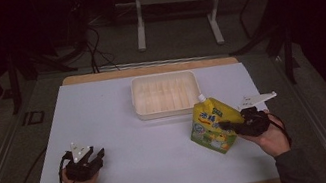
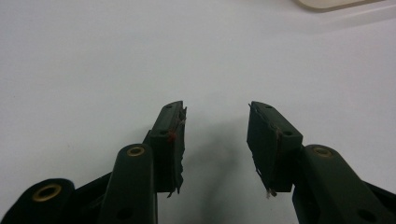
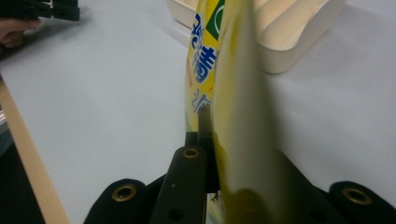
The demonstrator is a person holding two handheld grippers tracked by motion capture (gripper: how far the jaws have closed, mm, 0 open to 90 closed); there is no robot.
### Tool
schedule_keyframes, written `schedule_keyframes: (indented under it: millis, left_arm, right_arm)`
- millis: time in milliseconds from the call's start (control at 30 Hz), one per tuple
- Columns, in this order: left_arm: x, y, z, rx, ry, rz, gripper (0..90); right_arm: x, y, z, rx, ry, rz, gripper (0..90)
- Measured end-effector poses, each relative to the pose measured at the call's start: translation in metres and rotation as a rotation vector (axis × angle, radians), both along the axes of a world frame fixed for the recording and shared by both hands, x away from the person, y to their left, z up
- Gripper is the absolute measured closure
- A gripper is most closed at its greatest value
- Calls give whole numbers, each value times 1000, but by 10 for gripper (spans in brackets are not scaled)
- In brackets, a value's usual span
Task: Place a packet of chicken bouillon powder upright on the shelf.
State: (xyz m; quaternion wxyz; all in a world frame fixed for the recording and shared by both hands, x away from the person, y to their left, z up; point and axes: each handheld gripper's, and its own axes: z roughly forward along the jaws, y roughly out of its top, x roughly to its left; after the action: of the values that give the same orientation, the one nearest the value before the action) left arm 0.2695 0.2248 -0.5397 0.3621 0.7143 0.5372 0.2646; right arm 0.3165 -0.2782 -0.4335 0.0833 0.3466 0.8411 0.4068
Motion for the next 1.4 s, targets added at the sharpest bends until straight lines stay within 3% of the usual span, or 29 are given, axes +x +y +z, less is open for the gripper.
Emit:
schedule_keyframes:
  millis: [200,600,1133,1400]
  left_arm:
    - [0,0,0,-1,-1,1,561]
    - [0,0,0,0,-2,0,561]
    - [0,0,0,-1,-2,0,560]
    - [0,0,0,-1,-3,0,560]
  right_arm:
    - [-6,4,0,24,-15,-27,885]
    - [-10,12,4,27,-46,-33,892]
    - [-13,40,11,34,-93,-18,892]
    - [-15,50,16,57,-119,-36,892]
